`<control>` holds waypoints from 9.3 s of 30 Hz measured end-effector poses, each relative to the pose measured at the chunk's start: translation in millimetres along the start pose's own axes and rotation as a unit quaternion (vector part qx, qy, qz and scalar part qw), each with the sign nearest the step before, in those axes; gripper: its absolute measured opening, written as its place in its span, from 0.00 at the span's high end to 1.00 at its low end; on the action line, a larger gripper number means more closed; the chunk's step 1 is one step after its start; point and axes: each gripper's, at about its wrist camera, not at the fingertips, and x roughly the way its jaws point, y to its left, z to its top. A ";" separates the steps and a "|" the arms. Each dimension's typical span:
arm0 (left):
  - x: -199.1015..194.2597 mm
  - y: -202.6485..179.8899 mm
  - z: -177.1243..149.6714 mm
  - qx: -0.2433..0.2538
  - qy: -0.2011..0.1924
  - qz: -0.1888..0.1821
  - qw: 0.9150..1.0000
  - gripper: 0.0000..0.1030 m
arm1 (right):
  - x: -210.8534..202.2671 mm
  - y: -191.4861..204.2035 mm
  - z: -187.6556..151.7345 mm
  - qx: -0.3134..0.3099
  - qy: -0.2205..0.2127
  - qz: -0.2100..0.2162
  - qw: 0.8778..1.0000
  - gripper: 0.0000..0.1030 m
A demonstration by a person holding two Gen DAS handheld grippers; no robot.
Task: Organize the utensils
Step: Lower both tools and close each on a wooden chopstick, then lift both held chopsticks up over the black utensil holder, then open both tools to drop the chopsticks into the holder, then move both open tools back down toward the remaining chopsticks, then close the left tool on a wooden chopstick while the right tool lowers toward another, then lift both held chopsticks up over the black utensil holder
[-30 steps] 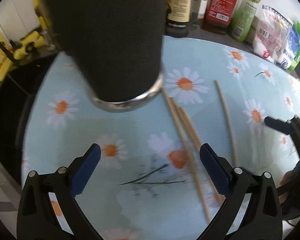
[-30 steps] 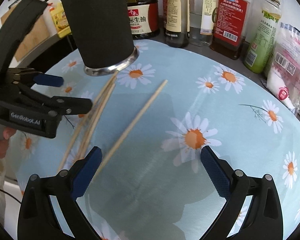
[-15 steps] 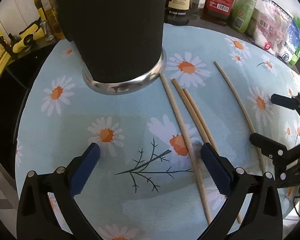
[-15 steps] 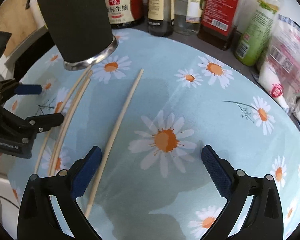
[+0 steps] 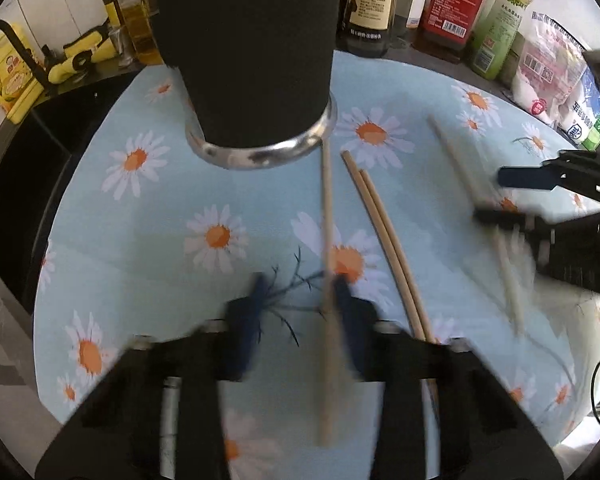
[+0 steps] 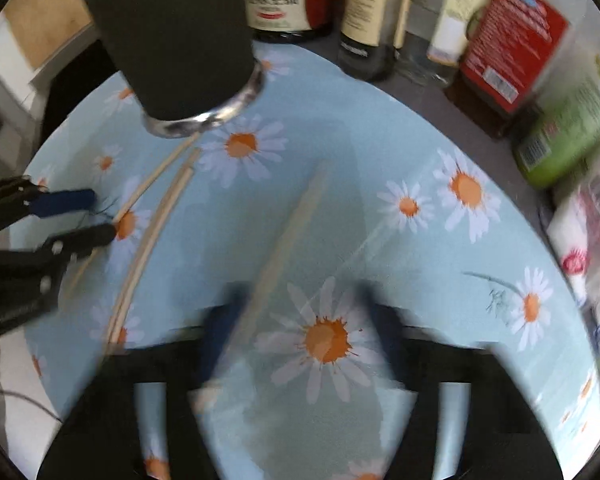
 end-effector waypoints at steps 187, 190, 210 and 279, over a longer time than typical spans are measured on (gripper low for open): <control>-12.3 29.7 -17.4 -0.125 -0.152 0.007 0.980 0.06 | 6.5 41.2 -28.3 -0.046 -0.160 0.099 0.981 0.13; -10.9 20.6 -10.8 -0.114 -0.146 0.022 0.982 0.06 | 9.2 46.8 -28.7 -0.061 -0.152 0.073 0.984 0.13; 25.2 -26.7 5.2 -0.083 -0.060 0.037 0.994 0.06 | 0.2 17.9 -55.2 -0.061 -0.107 0.024 0.992 0.08; -161.1 72.7 36.4 0.009 -0.197 0.073 0.978 0.95 | -146.8 -6.1 81.4 0.018 -0.304 0.121 0.945 0.95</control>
